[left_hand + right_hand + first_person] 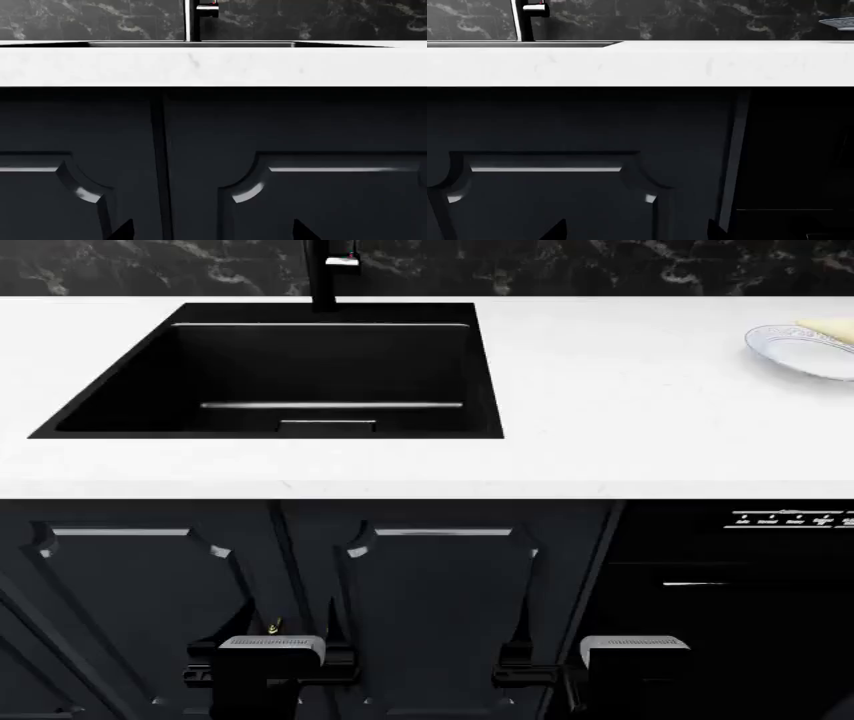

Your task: Move the dessert items from the plate to the tray.

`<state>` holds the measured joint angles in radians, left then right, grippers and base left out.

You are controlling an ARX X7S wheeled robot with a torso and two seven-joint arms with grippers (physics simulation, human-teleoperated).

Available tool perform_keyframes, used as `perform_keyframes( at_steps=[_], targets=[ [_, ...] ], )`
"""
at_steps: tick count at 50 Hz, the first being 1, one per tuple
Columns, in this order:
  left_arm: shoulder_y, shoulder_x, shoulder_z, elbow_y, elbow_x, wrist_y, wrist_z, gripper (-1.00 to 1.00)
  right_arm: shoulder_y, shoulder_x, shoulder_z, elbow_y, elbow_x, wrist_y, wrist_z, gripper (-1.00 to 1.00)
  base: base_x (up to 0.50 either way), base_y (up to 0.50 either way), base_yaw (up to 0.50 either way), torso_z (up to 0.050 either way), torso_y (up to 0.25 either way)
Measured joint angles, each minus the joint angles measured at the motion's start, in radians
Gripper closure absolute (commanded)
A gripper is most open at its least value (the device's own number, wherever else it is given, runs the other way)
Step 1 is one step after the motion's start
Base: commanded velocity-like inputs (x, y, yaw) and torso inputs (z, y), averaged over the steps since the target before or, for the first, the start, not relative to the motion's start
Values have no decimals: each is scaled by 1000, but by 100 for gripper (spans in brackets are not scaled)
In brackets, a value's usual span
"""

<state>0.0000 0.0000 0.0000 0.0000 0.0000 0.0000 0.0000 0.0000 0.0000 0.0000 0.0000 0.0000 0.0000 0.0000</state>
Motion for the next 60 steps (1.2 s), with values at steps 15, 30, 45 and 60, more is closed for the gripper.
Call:
perform_keyframes(
  at_steps=[15,30,45,60],
  targets=[
    [3,-34,44,9,-20,-9,-27,-100,1,32,-40,-6,17,3,40,-100,0,0,0,13,0],
    [24,-71,69,114,-56,-64,-47,-100,-24,69,-71,-118,14,49,88,-100,0,0,0,50,0],
    [25,-110,71,274,-96,-172,-69,-100,-42,108,-77,-295,22,164,116,-100,0,-245,0,50,0],
    [20,-131,76,342,-131,-225,-81,-100,-45,134,-72,-374,43,219,135,-100,-3,-500,0,50,0]
  ],
)
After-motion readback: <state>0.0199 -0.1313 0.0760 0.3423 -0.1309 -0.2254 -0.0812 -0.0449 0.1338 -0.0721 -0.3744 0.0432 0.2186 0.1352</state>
